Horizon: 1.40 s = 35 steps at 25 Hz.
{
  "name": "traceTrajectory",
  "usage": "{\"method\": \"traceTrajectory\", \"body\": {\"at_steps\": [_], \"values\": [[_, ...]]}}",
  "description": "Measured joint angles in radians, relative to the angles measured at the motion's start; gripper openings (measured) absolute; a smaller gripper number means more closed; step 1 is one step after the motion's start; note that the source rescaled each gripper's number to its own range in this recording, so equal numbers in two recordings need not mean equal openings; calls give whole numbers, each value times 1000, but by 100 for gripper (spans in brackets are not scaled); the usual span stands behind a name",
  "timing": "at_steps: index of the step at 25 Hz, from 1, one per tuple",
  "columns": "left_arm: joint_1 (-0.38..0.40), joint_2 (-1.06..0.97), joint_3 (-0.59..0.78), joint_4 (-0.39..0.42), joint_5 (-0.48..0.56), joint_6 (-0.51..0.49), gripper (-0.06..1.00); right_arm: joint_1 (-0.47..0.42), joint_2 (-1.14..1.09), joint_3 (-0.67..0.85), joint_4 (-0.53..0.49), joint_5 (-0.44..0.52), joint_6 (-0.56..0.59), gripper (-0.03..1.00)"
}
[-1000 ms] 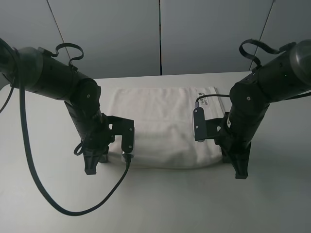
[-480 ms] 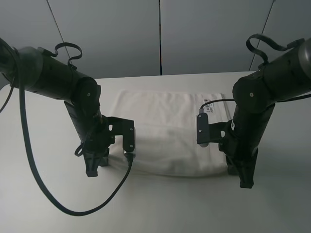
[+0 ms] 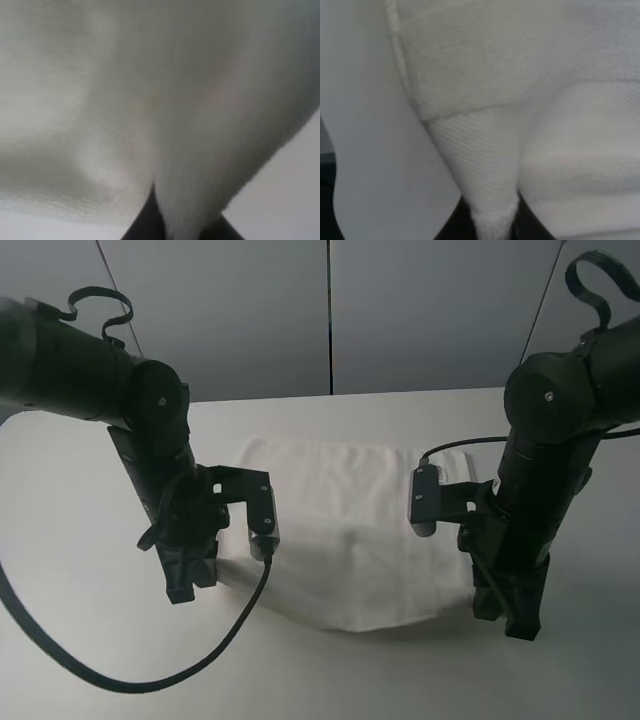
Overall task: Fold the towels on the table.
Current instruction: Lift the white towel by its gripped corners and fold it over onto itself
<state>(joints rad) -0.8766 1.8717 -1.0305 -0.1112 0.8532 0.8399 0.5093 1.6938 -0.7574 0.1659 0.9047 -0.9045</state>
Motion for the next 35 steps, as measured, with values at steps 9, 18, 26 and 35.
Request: {"method": "traceTrajectory", "body": {"at_steps": [9,18,26,35], "values": [[0,-68,0,75,31,-83,0,0,-99,13,22,35,7,0],[0,-75,2,213,-51,-248,0,0,-161,3,-52,30,152,0],[0,-114,2,302,-137,-376,0,0,-168,-76,-77,8,239,0],[0,-149,-3,534,-210,-637,0,0,-168,-104,-205,-77,381,0]]}}
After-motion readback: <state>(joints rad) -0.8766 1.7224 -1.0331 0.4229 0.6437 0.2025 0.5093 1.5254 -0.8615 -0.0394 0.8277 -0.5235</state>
